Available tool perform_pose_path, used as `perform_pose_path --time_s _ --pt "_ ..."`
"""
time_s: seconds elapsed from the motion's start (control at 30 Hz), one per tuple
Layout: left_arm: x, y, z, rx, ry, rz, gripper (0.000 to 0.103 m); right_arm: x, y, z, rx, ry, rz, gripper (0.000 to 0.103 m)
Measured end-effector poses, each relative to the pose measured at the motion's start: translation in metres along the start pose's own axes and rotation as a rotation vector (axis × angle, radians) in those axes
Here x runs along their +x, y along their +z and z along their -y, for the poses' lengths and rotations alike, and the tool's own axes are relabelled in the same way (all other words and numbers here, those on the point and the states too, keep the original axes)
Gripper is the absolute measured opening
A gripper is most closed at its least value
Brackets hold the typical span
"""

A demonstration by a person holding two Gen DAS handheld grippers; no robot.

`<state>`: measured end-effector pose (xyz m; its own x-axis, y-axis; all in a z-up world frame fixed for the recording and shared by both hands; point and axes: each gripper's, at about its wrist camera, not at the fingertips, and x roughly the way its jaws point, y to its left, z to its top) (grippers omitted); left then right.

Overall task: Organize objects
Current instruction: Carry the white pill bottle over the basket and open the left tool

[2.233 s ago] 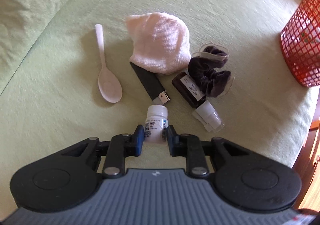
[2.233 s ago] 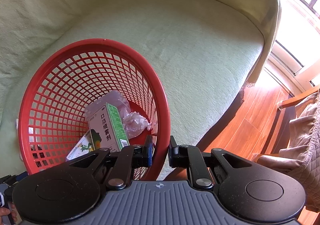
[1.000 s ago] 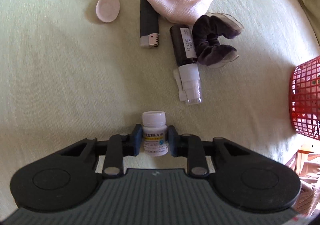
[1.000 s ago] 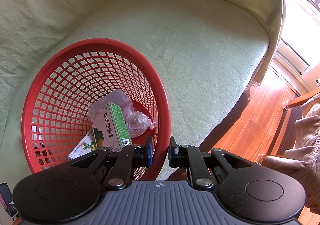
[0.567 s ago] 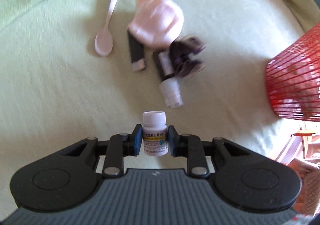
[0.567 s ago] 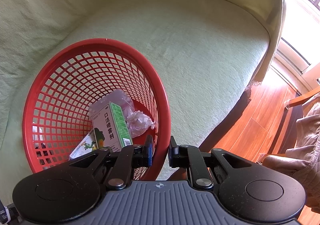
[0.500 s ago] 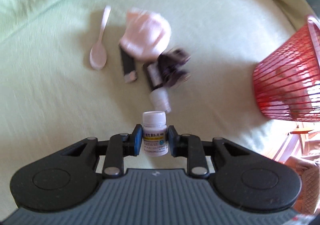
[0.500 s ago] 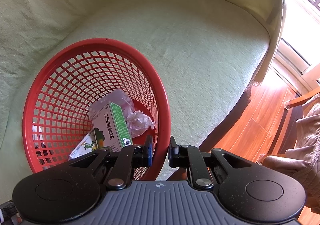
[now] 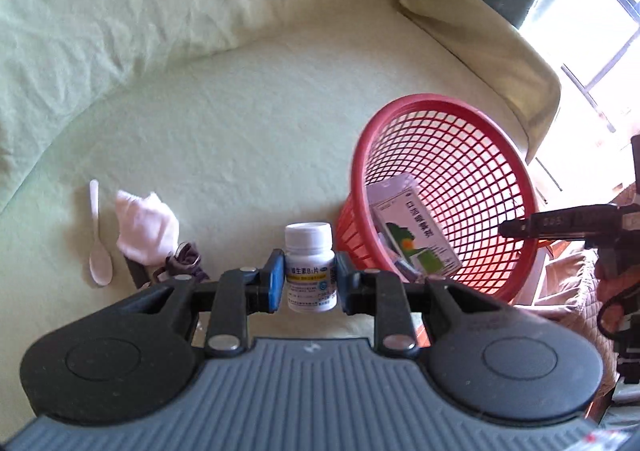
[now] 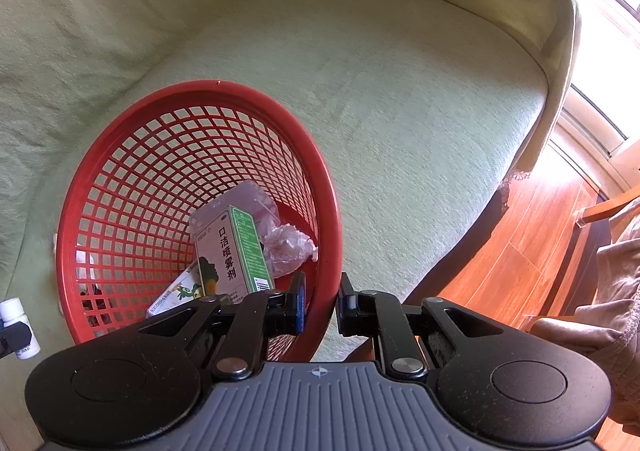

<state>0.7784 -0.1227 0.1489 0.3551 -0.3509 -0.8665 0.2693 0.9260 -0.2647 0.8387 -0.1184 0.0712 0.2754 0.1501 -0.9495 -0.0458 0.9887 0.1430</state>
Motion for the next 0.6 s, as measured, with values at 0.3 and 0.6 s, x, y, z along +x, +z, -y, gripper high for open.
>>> perform_pose_path --time_s 0.3,0.6 --pt "0.018 0.027 0.052 0.102 -0.05 -0.006 0.022 0.001 0.002 -0.002 -0.016 0.011 0.012 0.011" --pt "0.05 0.037 0.079 0.156 -0.025 -0.053 0.022 0.0 0.004 -0.002 -0.023 0.022 0.013 0.011"
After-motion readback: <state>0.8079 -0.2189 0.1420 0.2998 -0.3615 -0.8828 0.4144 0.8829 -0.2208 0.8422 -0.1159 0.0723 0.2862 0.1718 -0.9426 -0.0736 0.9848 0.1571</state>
